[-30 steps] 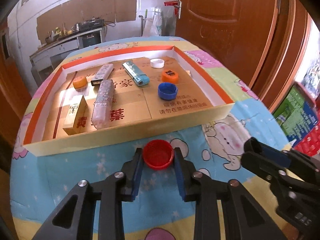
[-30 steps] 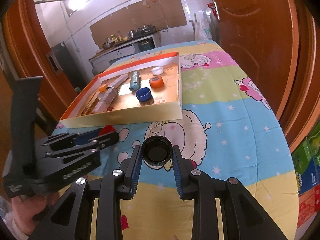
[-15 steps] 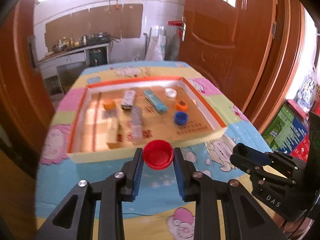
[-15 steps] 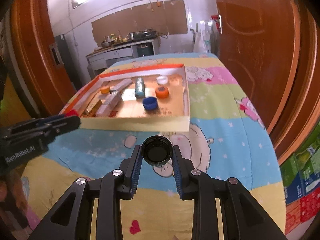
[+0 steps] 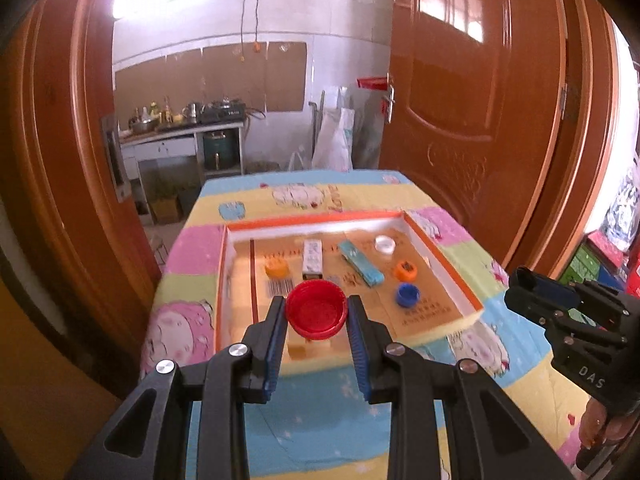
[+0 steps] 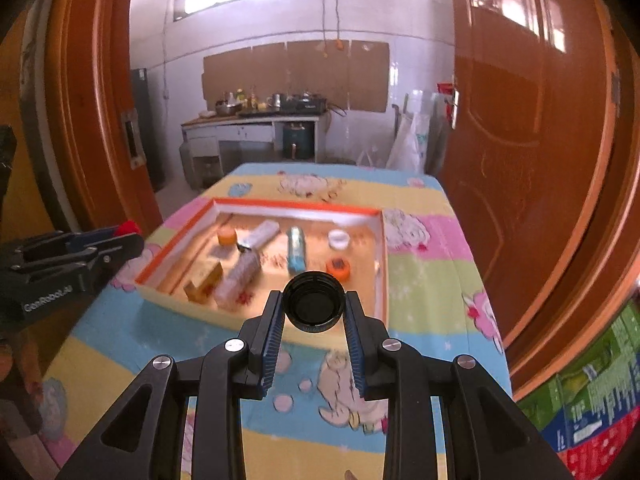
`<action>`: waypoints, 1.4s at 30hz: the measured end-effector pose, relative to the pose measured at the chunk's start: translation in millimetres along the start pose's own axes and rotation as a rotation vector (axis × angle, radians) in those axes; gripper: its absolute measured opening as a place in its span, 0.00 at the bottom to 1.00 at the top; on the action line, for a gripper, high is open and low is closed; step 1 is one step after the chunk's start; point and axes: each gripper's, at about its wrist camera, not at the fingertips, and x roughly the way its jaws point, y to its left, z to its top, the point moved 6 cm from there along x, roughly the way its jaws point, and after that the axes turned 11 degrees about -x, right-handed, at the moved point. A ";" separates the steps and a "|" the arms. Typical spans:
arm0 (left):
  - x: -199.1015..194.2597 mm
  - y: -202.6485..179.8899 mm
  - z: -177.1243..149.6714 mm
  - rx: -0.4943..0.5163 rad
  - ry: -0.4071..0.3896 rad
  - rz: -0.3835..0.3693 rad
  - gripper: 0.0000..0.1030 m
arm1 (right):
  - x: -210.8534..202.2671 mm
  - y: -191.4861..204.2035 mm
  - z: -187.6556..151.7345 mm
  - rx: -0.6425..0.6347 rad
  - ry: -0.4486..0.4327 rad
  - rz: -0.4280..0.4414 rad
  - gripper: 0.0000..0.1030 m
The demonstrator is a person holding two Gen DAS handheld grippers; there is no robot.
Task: Organize rigid objects
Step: 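Carry the red cap with the left tool while the right tool carries the black cap to the tray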
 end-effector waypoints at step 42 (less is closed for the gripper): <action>203.7 45.4 74.9 -0.120 0.219 0.084 0.30 | 216.2 -31.4 106.7 0.017 0.171 0.147 0.30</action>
